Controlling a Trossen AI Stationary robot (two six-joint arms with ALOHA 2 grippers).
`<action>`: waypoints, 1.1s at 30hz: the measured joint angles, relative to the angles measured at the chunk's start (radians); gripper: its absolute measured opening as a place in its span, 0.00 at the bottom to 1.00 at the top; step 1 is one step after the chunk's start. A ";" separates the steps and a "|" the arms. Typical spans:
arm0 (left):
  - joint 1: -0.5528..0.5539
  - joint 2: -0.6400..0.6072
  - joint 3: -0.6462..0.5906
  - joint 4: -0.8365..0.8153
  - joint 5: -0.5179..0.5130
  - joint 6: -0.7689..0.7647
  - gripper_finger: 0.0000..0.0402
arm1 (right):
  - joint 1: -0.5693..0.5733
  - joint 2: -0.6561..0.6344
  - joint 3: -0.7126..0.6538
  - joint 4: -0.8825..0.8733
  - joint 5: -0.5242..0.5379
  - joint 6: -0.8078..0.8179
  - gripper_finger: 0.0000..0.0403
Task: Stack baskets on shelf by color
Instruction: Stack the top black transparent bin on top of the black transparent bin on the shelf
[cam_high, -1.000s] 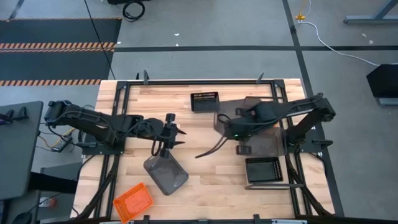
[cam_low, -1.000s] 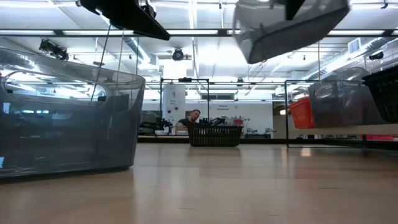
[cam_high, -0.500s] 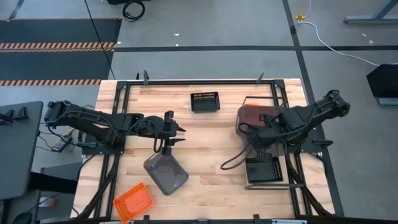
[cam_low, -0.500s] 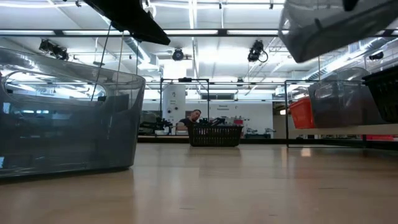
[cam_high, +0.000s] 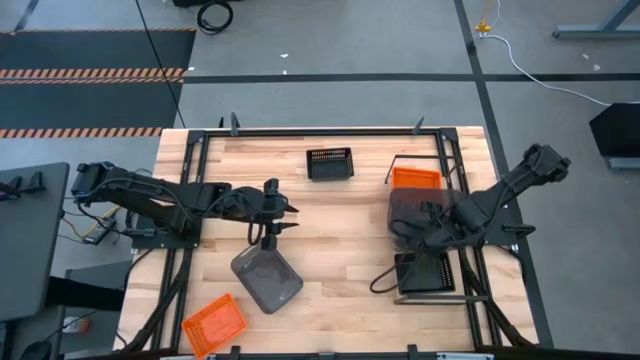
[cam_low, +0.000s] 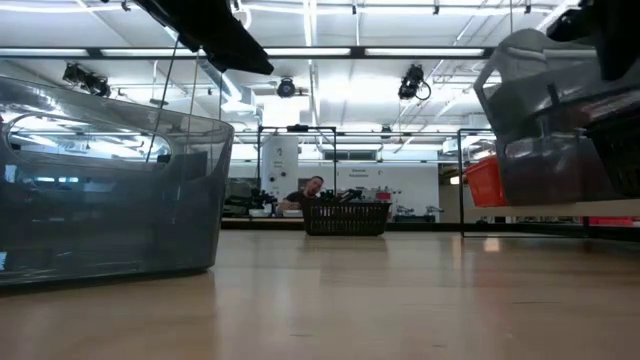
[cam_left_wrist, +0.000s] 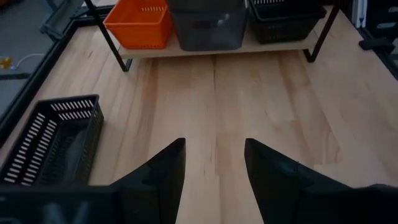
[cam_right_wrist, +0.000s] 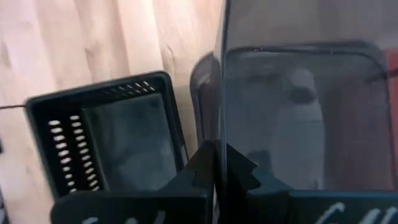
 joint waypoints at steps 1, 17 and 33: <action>0.000 0.001 0.000 -0.003 0.000 -0.001 0.43 | 0.007 -0.005 -0.013 0.003 0.008 0.006 0.03; 0.000 0.015 -0.001 -0.012 0.000 -0.002 0.43 | 0.079 -0.020 -0.036 0.016 0.081 0.021 0.03; 0.000 0.015 -0.001 -0.015 0.001 -0.003 0.43 | 0.123 -0.020 -0.068 0.021 0.144 0.040 0.03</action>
